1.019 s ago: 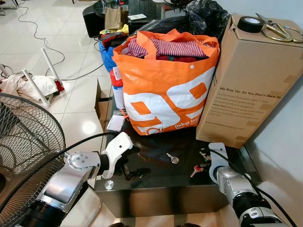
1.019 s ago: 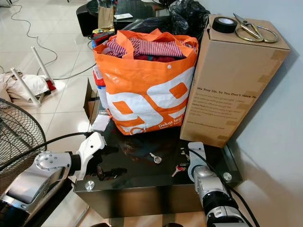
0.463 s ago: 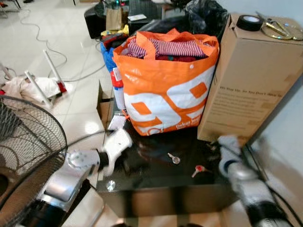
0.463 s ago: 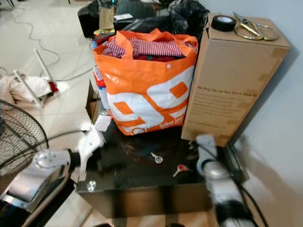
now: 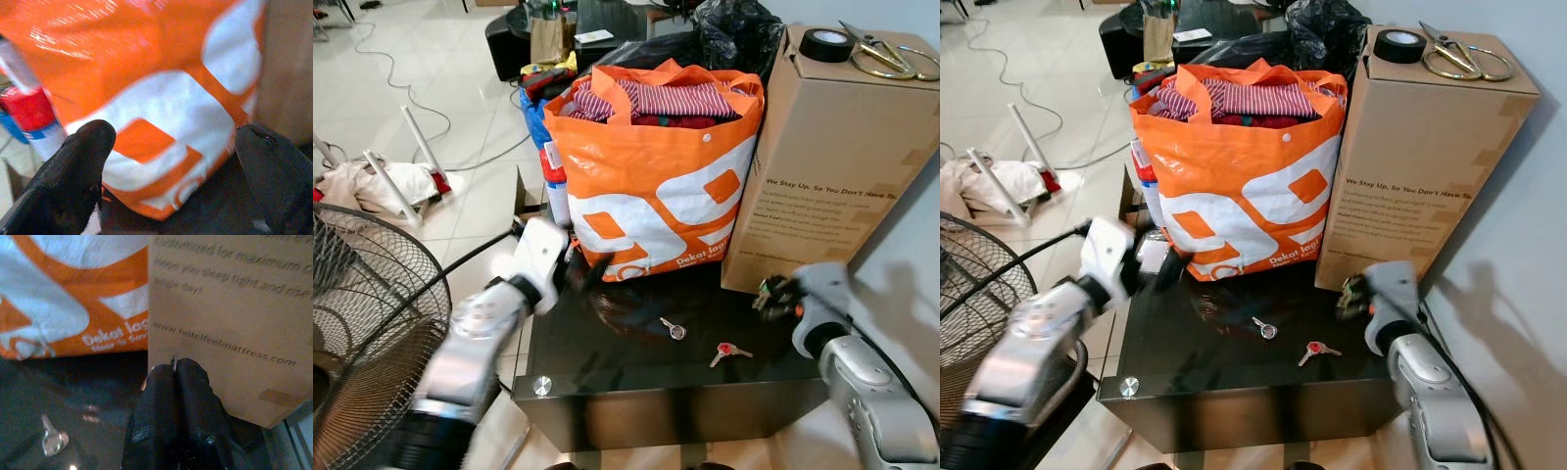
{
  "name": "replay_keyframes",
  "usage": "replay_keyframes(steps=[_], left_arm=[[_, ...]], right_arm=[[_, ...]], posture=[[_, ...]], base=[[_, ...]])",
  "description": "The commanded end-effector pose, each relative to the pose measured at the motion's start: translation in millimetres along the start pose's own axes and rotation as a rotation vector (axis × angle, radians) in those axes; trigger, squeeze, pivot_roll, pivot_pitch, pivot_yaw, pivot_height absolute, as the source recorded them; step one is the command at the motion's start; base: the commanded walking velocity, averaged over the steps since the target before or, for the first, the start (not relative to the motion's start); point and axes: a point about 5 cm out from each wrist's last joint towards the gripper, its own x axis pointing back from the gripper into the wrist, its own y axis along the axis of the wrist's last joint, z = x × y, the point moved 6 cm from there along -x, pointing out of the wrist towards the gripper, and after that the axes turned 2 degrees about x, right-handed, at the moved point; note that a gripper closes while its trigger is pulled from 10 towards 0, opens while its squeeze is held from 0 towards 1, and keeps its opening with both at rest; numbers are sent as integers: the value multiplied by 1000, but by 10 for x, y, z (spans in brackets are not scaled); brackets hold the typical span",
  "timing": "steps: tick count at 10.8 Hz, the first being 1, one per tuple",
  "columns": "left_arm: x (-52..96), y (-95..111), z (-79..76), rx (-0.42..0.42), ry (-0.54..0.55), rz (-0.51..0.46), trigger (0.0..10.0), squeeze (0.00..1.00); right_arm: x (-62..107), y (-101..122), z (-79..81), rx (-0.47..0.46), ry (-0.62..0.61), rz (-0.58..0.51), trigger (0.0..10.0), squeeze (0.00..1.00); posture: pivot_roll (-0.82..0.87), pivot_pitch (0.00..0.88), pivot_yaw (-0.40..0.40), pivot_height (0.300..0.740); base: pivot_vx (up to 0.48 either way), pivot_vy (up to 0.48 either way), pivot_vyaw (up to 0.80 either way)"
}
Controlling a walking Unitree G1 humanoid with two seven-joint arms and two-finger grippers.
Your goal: Hang keys on a hook
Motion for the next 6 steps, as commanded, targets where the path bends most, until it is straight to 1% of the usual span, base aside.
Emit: replay_keyframes(steps=[1, 3, 4, 5, 6], left_arm=[[35, 51, 121, -20, 75, -17, 10000, 0], [105, 17, 197, -31, 157, -10, 10000, 0], [109, 10, 198, -43, 168, -3, 10000, 0], [110, 4, 206, -43, 184, -3, 10000, 0], [96, -6, 205, -22, 198, 4, 10000, 0]], right_arm=[[3, 110, -53, 10, -42, -32, 0, 0], [6, 275, -54, -110, -122, -95, 0, 0], [8, 311, -44, -149, -142, -111, 10000, 0], [-5, 311, -52, -155, -168, -112, 10000, 0], [-8, 319, -67, -146, -197, -110, 10000, 0]], posture=[[-62, 0, 45, 740], [-49, 0, 42, 740], [-42, 0, 34, 740], [-48, 0, 37, 740], [-68, 0, 45, 740]], base=[[0, 0, 0], [0, 0, 0], [0, 0, 0], [0, 0, 0], [0, 0, 0]])
